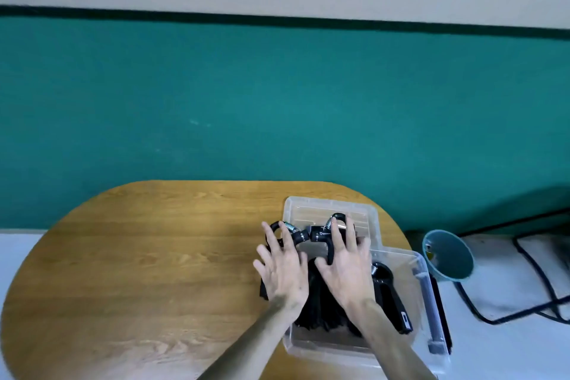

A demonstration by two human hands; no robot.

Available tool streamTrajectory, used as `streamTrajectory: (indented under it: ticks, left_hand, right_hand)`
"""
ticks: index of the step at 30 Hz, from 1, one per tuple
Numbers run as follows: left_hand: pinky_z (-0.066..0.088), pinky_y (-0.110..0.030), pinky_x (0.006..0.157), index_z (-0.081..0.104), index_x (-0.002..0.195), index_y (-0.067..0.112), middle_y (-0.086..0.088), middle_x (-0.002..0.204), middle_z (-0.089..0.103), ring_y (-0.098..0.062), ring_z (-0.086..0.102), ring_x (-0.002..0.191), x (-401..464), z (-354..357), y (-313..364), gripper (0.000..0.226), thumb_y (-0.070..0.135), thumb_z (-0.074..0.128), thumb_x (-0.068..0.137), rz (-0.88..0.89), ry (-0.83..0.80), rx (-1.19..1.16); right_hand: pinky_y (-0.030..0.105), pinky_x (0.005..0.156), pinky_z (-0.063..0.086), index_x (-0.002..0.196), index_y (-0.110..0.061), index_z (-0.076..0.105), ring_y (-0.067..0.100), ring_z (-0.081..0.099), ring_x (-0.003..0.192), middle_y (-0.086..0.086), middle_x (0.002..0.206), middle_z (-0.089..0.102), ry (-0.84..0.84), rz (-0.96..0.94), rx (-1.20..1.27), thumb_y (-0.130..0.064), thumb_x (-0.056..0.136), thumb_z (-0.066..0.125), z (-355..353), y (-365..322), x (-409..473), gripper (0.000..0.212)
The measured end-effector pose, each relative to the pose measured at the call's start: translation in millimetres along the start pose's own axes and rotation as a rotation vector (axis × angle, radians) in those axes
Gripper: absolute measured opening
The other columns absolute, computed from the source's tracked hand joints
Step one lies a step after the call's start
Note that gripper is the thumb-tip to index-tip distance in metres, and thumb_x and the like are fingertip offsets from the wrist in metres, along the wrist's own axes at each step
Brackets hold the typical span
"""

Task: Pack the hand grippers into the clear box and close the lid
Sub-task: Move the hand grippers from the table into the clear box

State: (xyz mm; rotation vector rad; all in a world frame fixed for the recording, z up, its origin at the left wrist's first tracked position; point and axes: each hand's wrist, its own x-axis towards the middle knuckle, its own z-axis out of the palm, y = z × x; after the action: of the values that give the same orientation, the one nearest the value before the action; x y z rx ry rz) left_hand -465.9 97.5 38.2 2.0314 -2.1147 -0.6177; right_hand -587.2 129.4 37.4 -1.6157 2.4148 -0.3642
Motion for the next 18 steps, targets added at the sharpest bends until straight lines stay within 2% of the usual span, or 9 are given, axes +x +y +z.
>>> streamTrajectory:
  ticks: [5,9,13,18]
  left_hand:
    - [0.036,-0.044,0.089,0.012,0.159,0.017,-0.018,0.166,-0.003,-0.032,0.038,0.111,-18,26,29,0.069,0.035,0.044,0.1,0.055,-0.031,0.024]
    - [0.038,-0.047,0.088,0.025,0.157,0.017,-0.018,0.166,0.009,-0.035,0.042,0.112,-28,49,42,0.069,0.035,0.052,0.097,0.091,-0.046,0.042]
    - [0.034,-0.047,0.092,0.021,0.158,0.018,-0.017,0.166,0.006,-0.035,0.035,0.118,-36,67,50,0.069,0.034,0.05,0.097,0.099,-0.094,0.065]
    - [0.038,-0.045,0.084,0.026,0.156,0.016,-0.02,0.165,0.007,-0.033,0.042,0.107,-44,83,49,0.069,0.035,0.054,0.095,0.104,-0.089,0.096]
  right_hand:
    - [0.049,0.082,0.052,0.151,-0.016,0.039,0.033,0.041,0.096,0.013,0.163,0.028,0.026,0.067,-0.003,-0.038,0.074,0.071,-5,43,-18,0.086]
    - [0.047,0.079,0.051,0.15,-0.016,0.041,0.03,0.038,0.092,0.012,0.163,0.028,0.021,0.127,0.016,-0.037,0.072,0.064,-1,71,-30,0.084]
    - [0.047,0.077,0.051,0.149,-0.016,0.041,0.034,0.044,0.093,0.012,0.163,0.027,0.002,0.153,0.023,-0.038,0.07,0.062,8,90,-39,0.085]
    - [0.049,0.077,0.052,0.15,-0.015,0.041,0.033,0.045,0.093,0.013,0.163,0.029,-0.017,0.175,0.033,-0.037,0.07,0.066,21,103,-48,0.086]
